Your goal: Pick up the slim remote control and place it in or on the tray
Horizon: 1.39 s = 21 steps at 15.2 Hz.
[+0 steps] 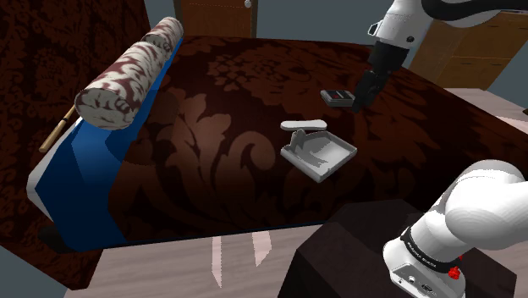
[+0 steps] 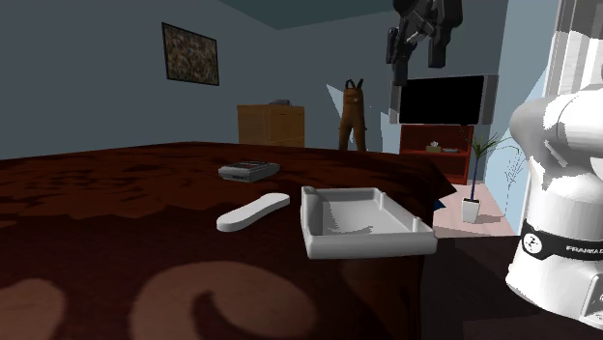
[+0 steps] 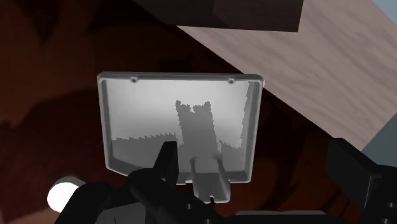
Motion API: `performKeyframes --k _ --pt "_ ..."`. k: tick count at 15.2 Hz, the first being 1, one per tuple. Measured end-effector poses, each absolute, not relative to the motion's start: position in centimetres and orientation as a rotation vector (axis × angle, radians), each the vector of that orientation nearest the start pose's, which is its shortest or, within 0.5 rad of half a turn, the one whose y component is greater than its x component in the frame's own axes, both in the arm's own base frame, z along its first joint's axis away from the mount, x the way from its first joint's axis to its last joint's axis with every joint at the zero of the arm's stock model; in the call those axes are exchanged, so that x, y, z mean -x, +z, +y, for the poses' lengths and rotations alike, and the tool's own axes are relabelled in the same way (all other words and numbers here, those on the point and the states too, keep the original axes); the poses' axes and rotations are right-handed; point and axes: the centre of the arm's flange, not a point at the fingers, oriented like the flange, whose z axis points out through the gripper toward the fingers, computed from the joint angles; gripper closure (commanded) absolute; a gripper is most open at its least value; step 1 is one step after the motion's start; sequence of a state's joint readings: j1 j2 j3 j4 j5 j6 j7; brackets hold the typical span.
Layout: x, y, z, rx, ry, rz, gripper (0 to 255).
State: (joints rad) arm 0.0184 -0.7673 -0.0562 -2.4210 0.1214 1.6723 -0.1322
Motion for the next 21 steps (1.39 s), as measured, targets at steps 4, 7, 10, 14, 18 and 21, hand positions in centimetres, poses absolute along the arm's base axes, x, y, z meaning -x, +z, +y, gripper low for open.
performKeyframes --k 4,7,10,14,18,21 --pt "-33.3 54.6 -2.0 2.985 -0.041 -0.239 0" --pt "-35.6 52.6 -3.8 2.989 -0.038 -0.371 0" --pt "-37.8 50.0 -5.5 2.986 -0.032 -0.51 0" --pt "-41.4 47.0 -8.0 2.974 -0.027 -0.696 0" --pt "-45.0 43.9 -9.8 2.95 -0.022 -0.882 0" --pt "-48.1 41.9 -10.9 2.925 -0.017 -1.022 0"
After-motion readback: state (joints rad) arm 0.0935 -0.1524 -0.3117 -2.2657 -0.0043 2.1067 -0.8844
